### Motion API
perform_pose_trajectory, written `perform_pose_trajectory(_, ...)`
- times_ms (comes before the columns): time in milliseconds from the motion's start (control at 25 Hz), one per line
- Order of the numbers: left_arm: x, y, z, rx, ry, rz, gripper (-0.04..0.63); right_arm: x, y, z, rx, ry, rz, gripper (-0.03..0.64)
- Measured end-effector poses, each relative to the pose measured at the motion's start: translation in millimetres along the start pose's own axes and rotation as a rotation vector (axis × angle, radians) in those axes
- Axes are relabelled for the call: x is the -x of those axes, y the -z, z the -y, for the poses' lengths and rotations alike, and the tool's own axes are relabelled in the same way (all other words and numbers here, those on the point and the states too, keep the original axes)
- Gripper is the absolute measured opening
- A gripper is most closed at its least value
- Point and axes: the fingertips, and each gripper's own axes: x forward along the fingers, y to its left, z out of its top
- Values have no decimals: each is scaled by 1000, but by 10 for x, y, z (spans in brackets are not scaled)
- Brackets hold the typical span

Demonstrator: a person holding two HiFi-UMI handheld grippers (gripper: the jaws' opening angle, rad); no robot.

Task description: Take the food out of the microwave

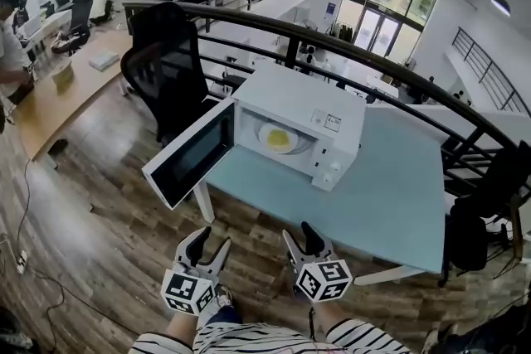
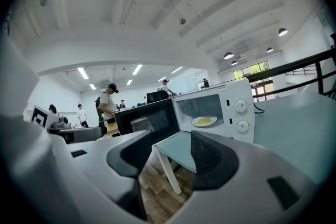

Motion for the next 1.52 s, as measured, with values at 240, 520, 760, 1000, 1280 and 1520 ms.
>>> perform_pose_trajectory(240,-416,-47,-354,-7,96,-32,184,-356,-72,91,-52,103,28,225)
perform_pose_trajectory(520,-787,-27,-627,-12,201,-66,184,-611,-54,196,-100,217,55,225)
perform_pose_trajectory(760,-1065,54,-733,-8,254,-95,184,-789,-49,314,-135,274,72,225)
perform_pose_trajectory(1000,-1371,85,-804,5,271,-105,184,-1016,-56,481,-162,291,74,225)
perform_pose_trajectory(1280,-1735,100,-913,28,256,-118,184,-1281,-73,769,-181,300,52,225)
perform_pose_trajectory(1520,-2058,197,-1017,57,233,-135,184,-1535,-38,1007,-197,306,32,225)
